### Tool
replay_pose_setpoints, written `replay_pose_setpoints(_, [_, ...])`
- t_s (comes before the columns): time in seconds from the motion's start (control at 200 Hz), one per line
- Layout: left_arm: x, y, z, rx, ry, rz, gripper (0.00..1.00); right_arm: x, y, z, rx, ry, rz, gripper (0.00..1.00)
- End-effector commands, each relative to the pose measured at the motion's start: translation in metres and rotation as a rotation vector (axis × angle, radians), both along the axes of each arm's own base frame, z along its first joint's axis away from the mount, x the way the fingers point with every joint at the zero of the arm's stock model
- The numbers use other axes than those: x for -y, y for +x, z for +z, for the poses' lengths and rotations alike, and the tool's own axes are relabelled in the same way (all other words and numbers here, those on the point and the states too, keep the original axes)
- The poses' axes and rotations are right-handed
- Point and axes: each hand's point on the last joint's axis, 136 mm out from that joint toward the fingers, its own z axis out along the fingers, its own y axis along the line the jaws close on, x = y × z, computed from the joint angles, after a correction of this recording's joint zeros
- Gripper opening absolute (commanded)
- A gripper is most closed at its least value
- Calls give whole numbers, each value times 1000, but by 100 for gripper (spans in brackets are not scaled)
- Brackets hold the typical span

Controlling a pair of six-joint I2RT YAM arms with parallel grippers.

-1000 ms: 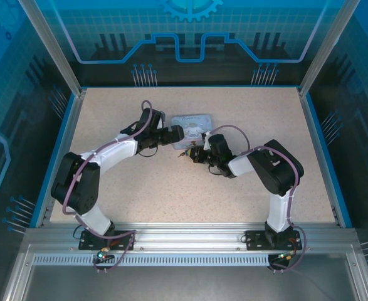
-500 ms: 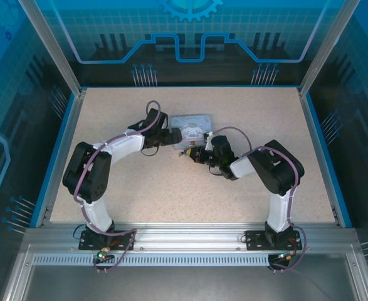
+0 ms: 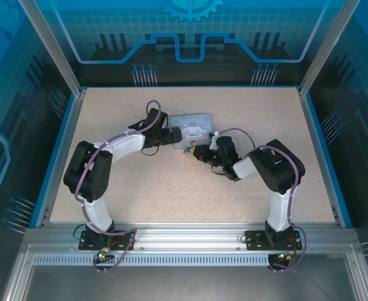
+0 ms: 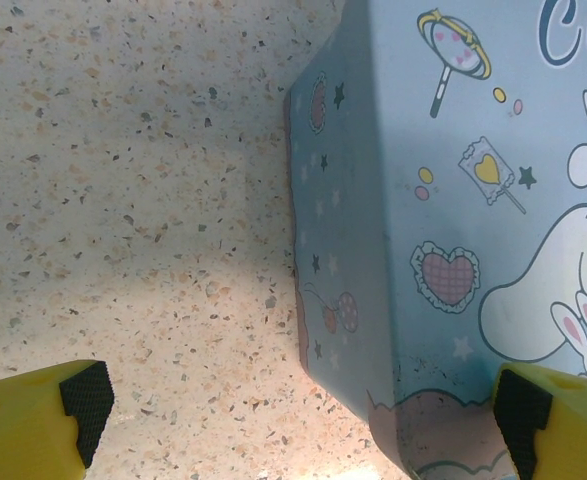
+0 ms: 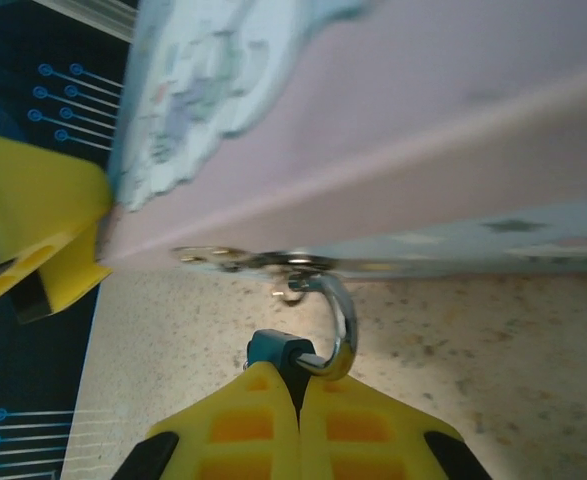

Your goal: Unlock a padlock with a key

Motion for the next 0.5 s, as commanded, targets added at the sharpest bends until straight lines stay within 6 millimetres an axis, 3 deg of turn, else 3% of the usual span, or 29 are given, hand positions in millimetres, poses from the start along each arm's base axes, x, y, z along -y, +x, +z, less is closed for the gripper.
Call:
replay_pose_setpoints(0.0, [-11,-13,-26,-88,47,19,99,13,-4,-21,-73,-16,-21,0])
replay_pose_setpoints(0.23, [-10,-13,-29,-96,43,19,99,33,-8,-18,-64,-15,-33,0])
replay_pose_setpoints(0.49, [-8,-12,-24,-85,30,14,99,32,-12,0,-30,-23,4,0])
